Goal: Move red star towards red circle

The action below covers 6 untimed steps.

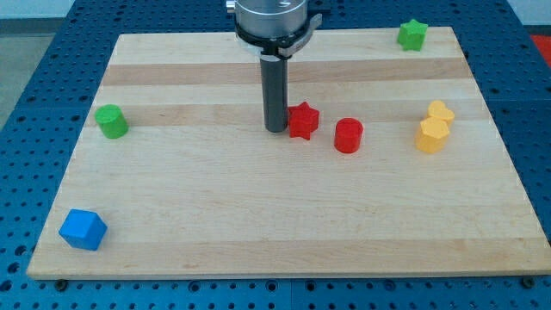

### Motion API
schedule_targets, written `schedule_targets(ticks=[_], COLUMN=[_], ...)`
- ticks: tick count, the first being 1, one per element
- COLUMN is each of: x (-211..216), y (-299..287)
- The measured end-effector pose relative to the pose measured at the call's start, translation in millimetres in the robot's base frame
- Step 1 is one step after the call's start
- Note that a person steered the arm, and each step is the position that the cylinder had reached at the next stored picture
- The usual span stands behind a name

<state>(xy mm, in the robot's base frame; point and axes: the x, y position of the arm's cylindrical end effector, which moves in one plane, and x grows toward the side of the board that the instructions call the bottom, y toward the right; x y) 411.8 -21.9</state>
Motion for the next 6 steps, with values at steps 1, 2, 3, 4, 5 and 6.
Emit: schedule_targets(ticks=[1,2,3,4,5,6], x=[-5.7,-28.4,-44.8,-41.0,-38.4,-25.1], y=[-3.5,-3.5,-2.2,15.0,15.2,22.6])
